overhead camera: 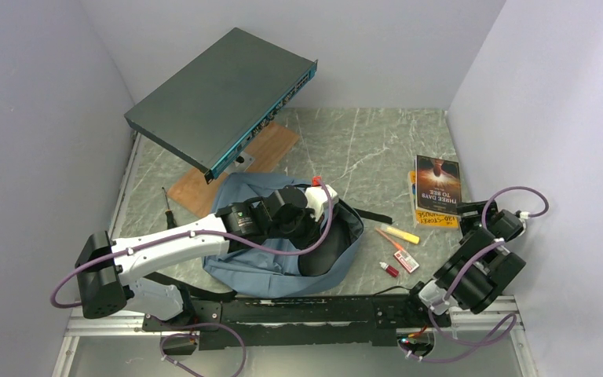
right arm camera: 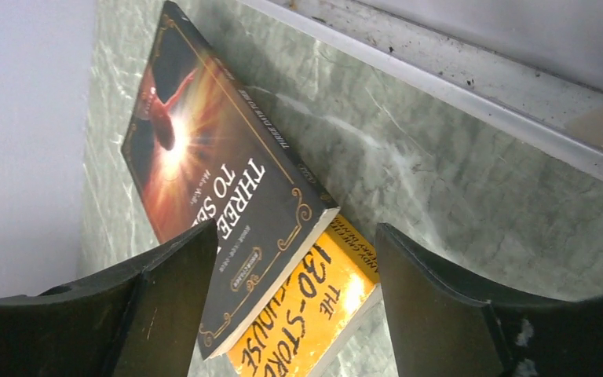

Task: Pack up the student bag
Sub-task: Pick up the book from the center of the board, then place the book in the student bag.

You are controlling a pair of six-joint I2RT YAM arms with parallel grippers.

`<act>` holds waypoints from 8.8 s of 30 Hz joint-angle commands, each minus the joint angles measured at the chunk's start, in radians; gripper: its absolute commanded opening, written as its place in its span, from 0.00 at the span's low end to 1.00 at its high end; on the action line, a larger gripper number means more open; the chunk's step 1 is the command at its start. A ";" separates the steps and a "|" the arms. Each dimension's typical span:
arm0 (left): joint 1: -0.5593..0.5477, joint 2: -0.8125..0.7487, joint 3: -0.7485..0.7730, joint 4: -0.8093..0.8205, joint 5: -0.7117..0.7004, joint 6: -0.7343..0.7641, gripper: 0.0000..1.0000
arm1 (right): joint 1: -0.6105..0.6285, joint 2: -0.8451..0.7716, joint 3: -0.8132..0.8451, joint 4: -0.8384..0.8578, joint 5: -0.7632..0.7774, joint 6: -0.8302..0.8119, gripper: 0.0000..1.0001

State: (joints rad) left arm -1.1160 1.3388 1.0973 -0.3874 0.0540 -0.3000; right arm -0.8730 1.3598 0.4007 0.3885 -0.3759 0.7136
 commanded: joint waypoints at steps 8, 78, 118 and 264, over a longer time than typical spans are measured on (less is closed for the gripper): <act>-0.003 -0.048 0.004 0.020 0.023 0.002 0.00 | 0.048 0.183 0.044 0.201 0.012 0.089 0.78; 0.012 -0.382 -0.192 0.261 -0.417 0.007 0.00 | 0.775 -0.597 0.517 -1.291 -0.586 -0.091 0.00; 0.011 -0.276 -0.124 0.269 -0.340 0.016 0.00 | 0.867 -0.355 0.426 -1.043 -0.285 -0.195 0.18; 0.008 -0.362 -0.168 0.252 -0.179 0.027 0.00 | 1.634 0.313 0.342 0.221 0.056 0.399 0.00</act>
State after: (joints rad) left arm -1.1023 0.9920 0.9199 -0.2070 -0.1364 -0.2497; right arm 0.7464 1.6558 0.6617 0.5415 -0.3252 1.1683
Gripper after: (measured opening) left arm 0.024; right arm 0.006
